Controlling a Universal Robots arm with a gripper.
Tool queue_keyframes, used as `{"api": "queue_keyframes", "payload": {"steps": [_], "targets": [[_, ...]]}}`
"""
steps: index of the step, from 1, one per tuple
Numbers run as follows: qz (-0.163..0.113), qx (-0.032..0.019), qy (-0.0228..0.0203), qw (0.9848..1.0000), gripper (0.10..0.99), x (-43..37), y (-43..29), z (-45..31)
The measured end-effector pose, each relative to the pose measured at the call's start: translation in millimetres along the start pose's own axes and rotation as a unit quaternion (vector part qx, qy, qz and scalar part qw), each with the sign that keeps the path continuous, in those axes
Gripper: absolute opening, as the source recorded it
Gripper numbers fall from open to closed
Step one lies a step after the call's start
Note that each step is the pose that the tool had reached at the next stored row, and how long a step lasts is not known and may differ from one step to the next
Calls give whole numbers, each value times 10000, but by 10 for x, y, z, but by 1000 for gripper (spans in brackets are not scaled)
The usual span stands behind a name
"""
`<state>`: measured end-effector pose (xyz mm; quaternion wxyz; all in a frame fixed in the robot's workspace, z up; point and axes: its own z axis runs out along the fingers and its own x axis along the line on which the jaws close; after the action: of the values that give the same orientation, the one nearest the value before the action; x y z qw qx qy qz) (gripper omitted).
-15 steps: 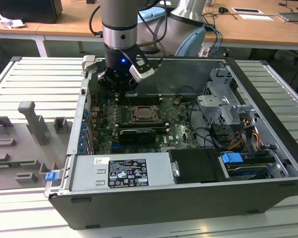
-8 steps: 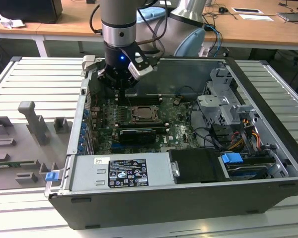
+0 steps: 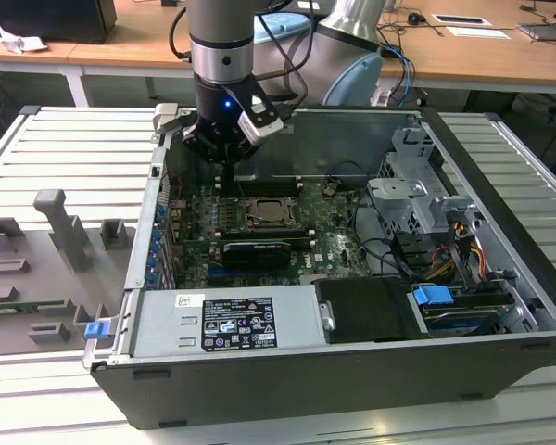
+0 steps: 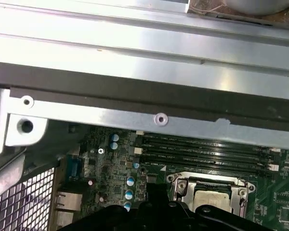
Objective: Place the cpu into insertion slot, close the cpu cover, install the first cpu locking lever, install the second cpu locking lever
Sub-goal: 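Install the first cpu locking lever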
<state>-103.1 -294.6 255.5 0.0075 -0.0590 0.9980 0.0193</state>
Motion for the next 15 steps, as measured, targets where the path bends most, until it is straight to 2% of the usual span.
{"api": "queue_keyframes", "payload": {"steps": [6,11,15], "targets": [[2,-2,0,10000,106,-11,0,1],[1,-2,-1,10000,106,-72,-8,1],[2,-1,-1,10000,106,-205,-23,3]]}}
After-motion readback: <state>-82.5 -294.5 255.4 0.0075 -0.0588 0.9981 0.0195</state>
